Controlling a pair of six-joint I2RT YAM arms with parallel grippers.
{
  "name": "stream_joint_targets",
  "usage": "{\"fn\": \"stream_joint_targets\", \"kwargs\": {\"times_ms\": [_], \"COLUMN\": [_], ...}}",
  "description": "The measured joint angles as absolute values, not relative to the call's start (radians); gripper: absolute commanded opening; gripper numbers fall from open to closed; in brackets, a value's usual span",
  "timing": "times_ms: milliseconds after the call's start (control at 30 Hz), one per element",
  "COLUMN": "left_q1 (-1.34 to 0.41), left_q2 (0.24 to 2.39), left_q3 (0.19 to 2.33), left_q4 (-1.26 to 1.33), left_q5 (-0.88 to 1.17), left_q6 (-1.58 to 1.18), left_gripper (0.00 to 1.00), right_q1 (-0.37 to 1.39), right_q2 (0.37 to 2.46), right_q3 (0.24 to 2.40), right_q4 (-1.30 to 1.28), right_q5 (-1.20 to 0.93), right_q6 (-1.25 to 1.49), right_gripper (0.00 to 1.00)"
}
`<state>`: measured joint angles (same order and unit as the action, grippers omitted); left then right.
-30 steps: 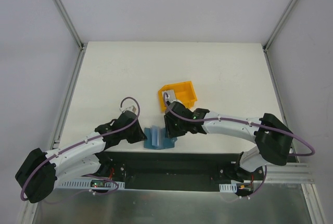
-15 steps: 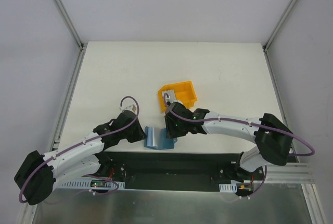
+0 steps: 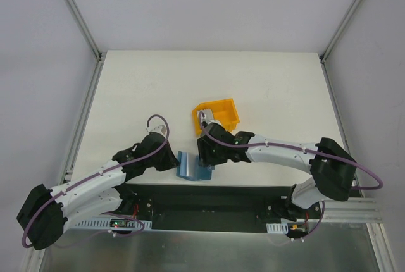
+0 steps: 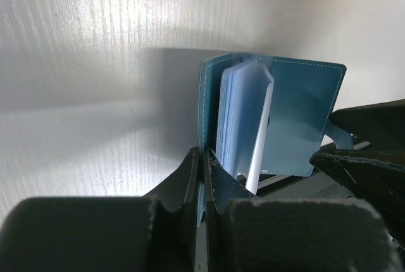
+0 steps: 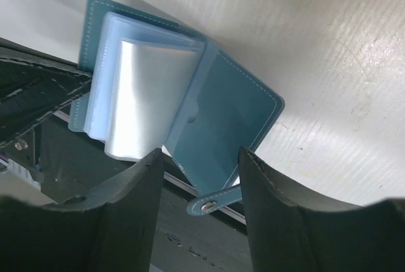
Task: Put the credit cards into the card holder
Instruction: Open the card holder at the center of the board.
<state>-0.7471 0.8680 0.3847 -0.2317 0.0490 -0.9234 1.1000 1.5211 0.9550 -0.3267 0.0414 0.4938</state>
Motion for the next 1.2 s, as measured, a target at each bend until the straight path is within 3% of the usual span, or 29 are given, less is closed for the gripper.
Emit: {"fn": "stream_joint_targets", "kwargs": {"times_ms": [500, 700, 1000, 1200], "left_q1": [-0.747, -0.747, -0.747, -0.747], "left_q2": [0.850, 0.850, 0.857, 0.860], "left_q3": [0.411, 0.412, 0.411, 0.410], "left_q4": [-0.233, -0.233, -0.233, -0.233], "left_q5": [0.053, 0.053, 0.052, 0.052], "left_q6": [-0.905, -0.904, -0.904, -0.904], "left_gripper": [0.00, 0.00, 0.00, 0.00], "right_q1": [1.107, 1.118, 1.142, 1.145], "right_q2": [1.635, 1.673, 1.677, 1.674], "right_q3": [1.108, 1.137, 1.188, 1.211], "right_q4": [-0.337, -0.387, -0.546, -0.606], "right_q5": [0.041, 0.062, 0.226, 0.289], "right_q6": [0.471, 0.464, 0.458, 0.431], "right_gripper": [0.57, 0.43, 0.44, 0.37]}}
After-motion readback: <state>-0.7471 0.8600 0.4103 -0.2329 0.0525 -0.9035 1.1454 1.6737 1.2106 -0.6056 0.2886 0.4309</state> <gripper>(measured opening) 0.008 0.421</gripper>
